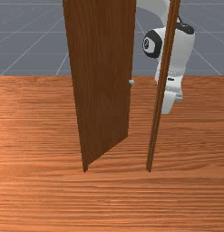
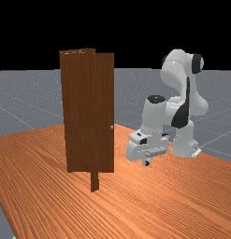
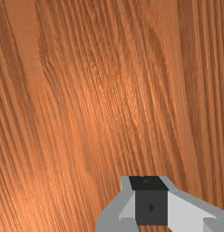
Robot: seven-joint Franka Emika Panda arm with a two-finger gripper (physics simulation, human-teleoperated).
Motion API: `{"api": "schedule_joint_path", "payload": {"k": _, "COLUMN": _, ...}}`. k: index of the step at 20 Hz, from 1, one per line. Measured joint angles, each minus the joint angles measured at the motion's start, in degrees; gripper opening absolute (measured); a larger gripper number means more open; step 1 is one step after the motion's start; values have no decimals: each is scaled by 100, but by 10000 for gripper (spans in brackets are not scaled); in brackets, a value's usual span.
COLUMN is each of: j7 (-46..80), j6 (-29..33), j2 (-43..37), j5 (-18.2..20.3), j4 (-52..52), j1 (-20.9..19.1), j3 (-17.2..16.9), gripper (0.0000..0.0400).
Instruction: Open the door
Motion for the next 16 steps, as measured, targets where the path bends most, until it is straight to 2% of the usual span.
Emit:
{"api": "schedule_joint_path", "payload": {"k": 2, "j7": -200, "j6": -1131, "j2": 1477, "j5": -211, "j4": 2498, "j1": 134, "j3": -267, "gripper": 0}}
{"api": "schedule_joint_path", "payload": {"k": 3, "j7": -337, "j6": -1517, "j2": 2060, "j5": -169, "j4": 3509, "j1": 115, "j3": -310, "gripper": 0}}
{"api": "schedule_joint_path", "payload": {"k": 4, "j7": -423, "j6": -1665, "j2": 2365, "j5": -75, "j4": 4024, "j1": 56, "j3": -285, "gripper": 0}}
{"api": "schedule_joint_path", "payload": {"k": 5, "j7": -499, "j6": -1443, "j2": 2224, "j5": 20, "j4": 3717, "j1": -54, "j3": -217, "gripper": 0}}
{"api": "schedule_joint_path", "payload": {"k": 6, "j7": -1488, "j6": -1099, "j2": 2049, "j5": 211, "j4": 3350, "j1": -399, "j3": 81, "gripper": 0}}
{"api": "schedule_joint_path", "payload": {"k": 9, "j7": -5111, "j6": -694, "j2": 1699, "j5": 114, "j4": 2661, "j1": -1297, "j3": 699, "gripper": 0}}
{"api": "schedule_joint_path", "payload": {"k": 12, "j7": -7639, "j6": -717, "j2": 1467, "j5": 302, "j4": 2282, "j1": -1644, "j3": 1165, "gripper": 1}}
{"api": "schedule_joint_path", "payload": {"k": 14, "j7": -8715, "j6": -755, "j2": 1308, "j5": 421, "j4": 2040, "j1": -1735, "j3": 1334, "gripper": 1}}
{"api": "schedule_joint_path", "payload": {"k": 16, "j7": -9248, "j6": -783, "j2": 1119, "j5": 612, "j4": 1754, "j1": -1854, "j3": 1416, "gripper": 1}}
